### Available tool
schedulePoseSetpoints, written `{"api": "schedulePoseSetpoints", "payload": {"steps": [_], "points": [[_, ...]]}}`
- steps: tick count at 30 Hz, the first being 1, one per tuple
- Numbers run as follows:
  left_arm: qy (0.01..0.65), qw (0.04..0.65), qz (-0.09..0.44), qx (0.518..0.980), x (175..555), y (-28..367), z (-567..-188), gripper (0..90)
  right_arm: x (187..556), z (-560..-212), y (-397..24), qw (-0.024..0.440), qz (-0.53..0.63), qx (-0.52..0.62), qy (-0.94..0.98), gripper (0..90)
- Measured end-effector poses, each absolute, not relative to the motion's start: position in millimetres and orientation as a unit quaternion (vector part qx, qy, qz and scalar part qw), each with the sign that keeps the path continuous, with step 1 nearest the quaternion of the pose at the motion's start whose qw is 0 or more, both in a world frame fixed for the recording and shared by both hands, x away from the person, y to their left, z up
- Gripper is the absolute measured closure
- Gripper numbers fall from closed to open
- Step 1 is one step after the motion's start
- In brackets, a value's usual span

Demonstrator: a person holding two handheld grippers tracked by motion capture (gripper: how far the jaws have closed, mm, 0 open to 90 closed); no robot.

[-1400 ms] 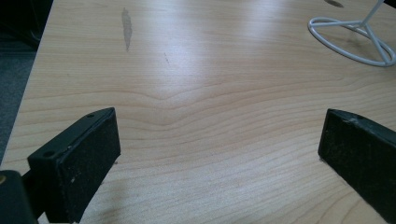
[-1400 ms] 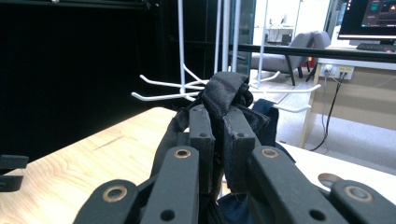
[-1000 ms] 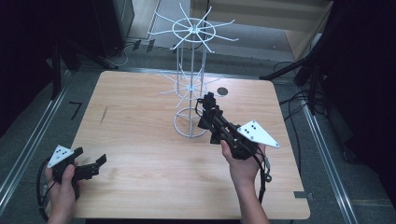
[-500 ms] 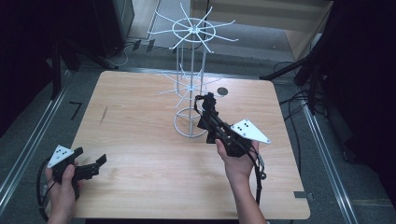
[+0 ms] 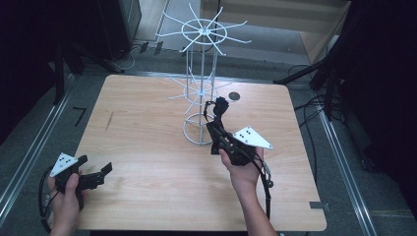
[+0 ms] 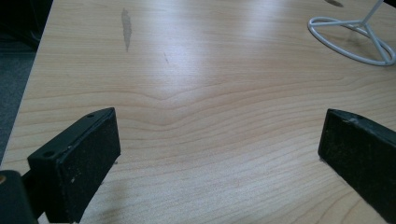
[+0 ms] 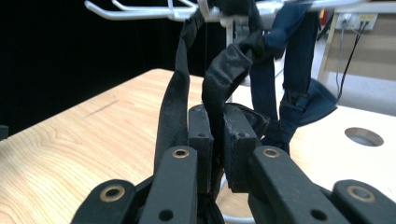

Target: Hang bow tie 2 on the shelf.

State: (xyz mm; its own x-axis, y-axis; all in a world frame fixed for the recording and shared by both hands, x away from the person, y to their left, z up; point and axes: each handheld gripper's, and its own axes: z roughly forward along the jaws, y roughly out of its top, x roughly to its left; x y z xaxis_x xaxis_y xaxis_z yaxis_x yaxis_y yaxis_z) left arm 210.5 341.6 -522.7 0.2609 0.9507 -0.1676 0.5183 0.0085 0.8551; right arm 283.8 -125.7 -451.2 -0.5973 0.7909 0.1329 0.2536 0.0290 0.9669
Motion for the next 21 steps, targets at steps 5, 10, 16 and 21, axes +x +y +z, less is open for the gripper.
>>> {"api": "schedulePoseSetpoints", "payload": {"steps": [5,10,16,21], "points": [[0.556,0.441,0.245,0.66,210.5,341.6,-522.7,0.0,290.1,-459.5,-123.7,0.203,0.578,0.387,0.689,83.2],[0.556,0.441,0.246,0.66,210.5,341.5,-522.8,0.0,295.3,-464.6,-122.6,0.185,0.577,0.389,0.693,81.8],[0.556,0.441,0.245,0.66,210.5,341.6,-522.7,0.0,299.9,-471.6,-125.5,0.172,0.574,0.4,0.693,78.3],[0.556,0.441,0.245,0.661,210.4,341.7,-522.7,0.0,301.2,-473.8,-126.8,0.178,0.568,0.405,0.694,69.6]]}}
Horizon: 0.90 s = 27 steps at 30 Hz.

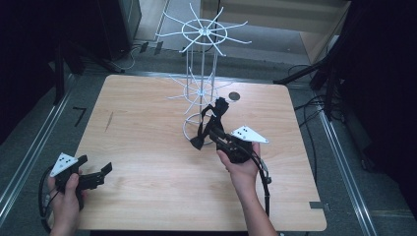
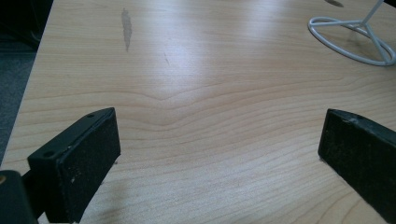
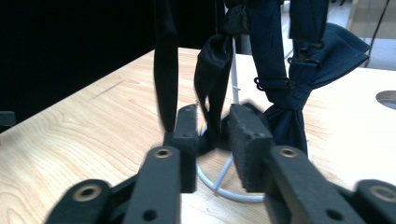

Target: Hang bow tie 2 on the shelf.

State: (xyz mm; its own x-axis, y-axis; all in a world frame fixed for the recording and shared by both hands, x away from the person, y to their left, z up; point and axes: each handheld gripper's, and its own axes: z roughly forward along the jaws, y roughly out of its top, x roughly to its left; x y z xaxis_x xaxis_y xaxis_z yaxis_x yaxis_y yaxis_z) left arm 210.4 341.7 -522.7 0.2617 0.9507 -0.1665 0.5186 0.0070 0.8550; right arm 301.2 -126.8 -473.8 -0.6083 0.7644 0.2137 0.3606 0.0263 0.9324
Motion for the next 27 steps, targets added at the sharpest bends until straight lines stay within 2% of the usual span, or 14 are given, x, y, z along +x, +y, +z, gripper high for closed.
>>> {"api": "schedulePoseSetpoints", "payload": {"steps": [5,10,18,27], "points": [[0.556,0.442,0.245,0.66,210.4,341.7,-522.8,0.0,300.5,-473.7,-128.7,0.185,0.564,0.409,0.693,53.3],[0.556,0.442,0.245,0.66,210.4,341.8,-522.7,0.0,299.3,-477.6,-135.1,0.197,0.557,0.425,0.686,40.6],[0.556,0.444,0.245,0.658,210.5,342.0,-522.9,0.0,296.8,-480.6,-148.0,0.208,0.537,0.448,0.684,24.6],[0.556,0.444,0.245,0.658,210.3,342.2,-522.9,0.0,290.1,-479.2,-159.4,0.203,0.539,0.442,0.688,14.7]]}}
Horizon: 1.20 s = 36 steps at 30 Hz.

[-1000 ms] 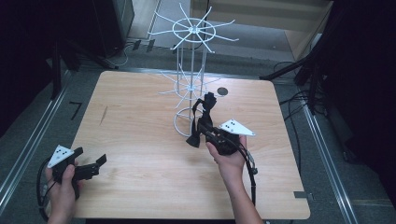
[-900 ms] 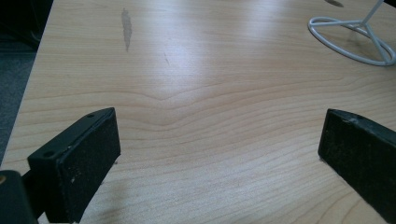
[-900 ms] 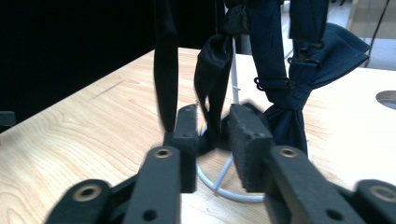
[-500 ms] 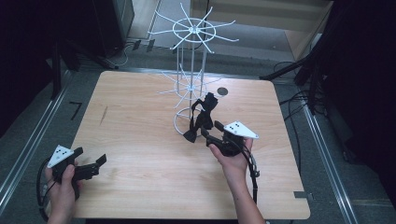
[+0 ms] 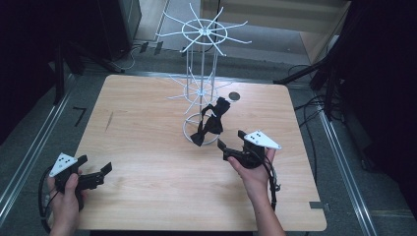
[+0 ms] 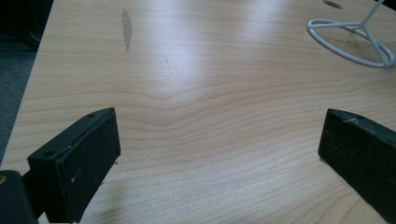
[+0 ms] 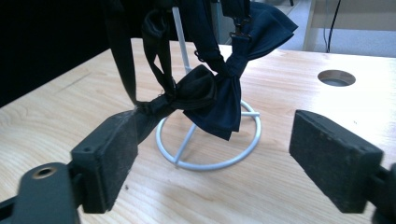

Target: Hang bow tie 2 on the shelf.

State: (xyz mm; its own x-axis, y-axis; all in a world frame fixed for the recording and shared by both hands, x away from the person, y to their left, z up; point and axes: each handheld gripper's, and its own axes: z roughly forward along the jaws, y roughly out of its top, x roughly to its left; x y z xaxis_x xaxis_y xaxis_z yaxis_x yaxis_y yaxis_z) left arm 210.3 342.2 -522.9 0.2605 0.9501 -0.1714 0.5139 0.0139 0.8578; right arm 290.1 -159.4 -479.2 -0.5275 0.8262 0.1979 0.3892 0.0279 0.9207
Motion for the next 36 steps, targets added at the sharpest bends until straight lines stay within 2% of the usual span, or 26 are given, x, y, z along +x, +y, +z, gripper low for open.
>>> {"api": "schedulePoseSetpoints", "payload": {"steps": [4,19,36], "points": [[0.556,0.444,0.246,0.658,210.3,342.2,-522.9,0.0,286.4,-482.0,-163.2,0.213,0.529,0.439,0.695,14.1],[0.557,0.444,0.245,0.658,210.2,342.4,-522.8,0.0,279.8,-483.7,-183.9,0.208,0.535,0.442,0.689,12.9],[0.556,0.443,0.242,0.661,210.8,342.2,-522.8,0.0,265.4,-499.8,-228.5,0.224,0.508,0.465,0.689,13.1]]}}
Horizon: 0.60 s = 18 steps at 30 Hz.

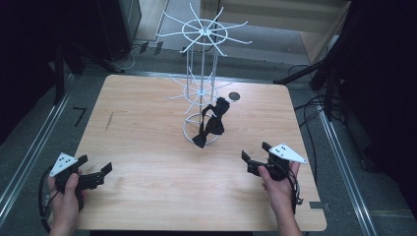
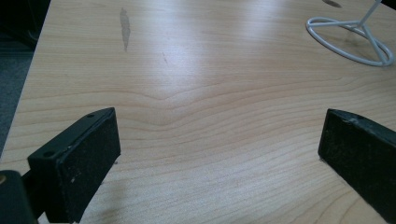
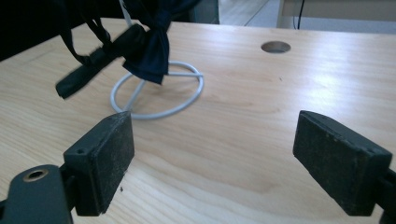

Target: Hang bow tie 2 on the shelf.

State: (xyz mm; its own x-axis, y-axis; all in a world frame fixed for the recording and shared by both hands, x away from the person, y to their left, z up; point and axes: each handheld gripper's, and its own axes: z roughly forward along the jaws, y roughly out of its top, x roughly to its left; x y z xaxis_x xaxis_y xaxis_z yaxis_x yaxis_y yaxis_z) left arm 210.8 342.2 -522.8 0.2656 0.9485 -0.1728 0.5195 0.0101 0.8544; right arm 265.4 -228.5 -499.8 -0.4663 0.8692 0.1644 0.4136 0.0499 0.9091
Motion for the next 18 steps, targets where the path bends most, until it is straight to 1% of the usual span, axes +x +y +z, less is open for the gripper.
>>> {"api": "schedulePoseSetpoints", "payload": {"steps": [18], "points": [[0.556,0.443,0.242,0.661,210.9,342.2,-522.8,0.0,252.9,-517.9,-261.6,0.223,0.477,0.488,0.697,13.1]]}}
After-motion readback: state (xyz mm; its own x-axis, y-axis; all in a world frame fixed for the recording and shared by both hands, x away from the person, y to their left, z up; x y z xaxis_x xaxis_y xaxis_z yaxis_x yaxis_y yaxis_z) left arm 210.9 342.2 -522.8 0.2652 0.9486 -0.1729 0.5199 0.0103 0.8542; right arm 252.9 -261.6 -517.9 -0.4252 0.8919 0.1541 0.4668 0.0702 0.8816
